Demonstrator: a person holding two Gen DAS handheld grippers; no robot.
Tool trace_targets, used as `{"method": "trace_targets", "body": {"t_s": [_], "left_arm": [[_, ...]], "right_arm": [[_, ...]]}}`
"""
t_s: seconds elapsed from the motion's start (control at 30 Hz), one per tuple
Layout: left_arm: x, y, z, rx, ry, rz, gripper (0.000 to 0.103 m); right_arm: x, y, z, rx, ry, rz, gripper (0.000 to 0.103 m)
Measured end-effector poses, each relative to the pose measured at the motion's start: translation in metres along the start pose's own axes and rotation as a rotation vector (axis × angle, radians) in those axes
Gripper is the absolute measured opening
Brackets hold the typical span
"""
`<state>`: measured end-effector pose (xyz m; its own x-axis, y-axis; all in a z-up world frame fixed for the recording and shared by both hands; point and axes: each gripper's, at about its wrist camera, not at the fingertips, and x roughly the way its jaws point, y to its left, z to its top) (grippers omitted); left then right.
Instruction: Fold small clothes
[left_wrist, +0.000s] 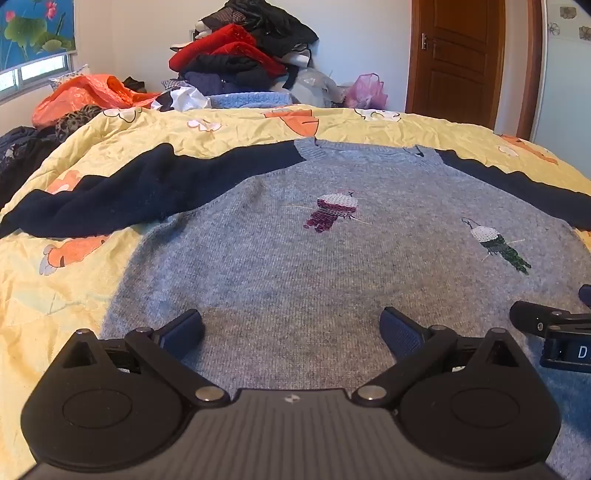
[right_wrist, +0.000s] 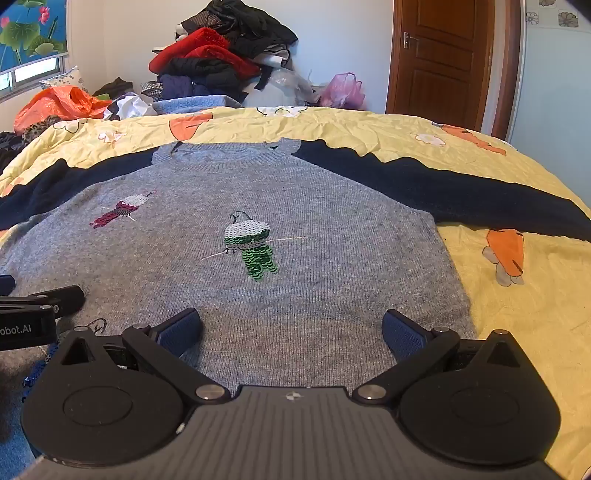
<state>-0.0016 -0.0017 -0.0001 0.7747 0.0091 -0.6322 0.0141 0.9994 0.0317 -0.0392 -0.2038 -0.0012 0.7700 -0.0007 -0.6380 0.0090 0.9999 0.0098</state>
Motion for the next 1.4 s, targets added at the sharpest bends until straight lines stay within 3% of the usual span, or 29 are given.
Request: {"method": "trace_targets", "body": {"t_s": [0.23,0.43,1.4], "left_arm": [[-0.002,-0.003,-0.004,0.003,0.007,-0.005,0.103],[0.004,0.006,0.006,-0.063,0.032,0.018,0.103],[0.003,0.003,0.005,-0.031,0.028,0.006,0.103]], "right_arm": [[0.000,0.000,0.000,0.000,-0.002,-0.001,0.103],[0.000,0.000,0.000,0.001,-0.001,0.001,0.103],[0.000,0.001,-0.001,0.000,-0.002,-0.001,0.103]]}}
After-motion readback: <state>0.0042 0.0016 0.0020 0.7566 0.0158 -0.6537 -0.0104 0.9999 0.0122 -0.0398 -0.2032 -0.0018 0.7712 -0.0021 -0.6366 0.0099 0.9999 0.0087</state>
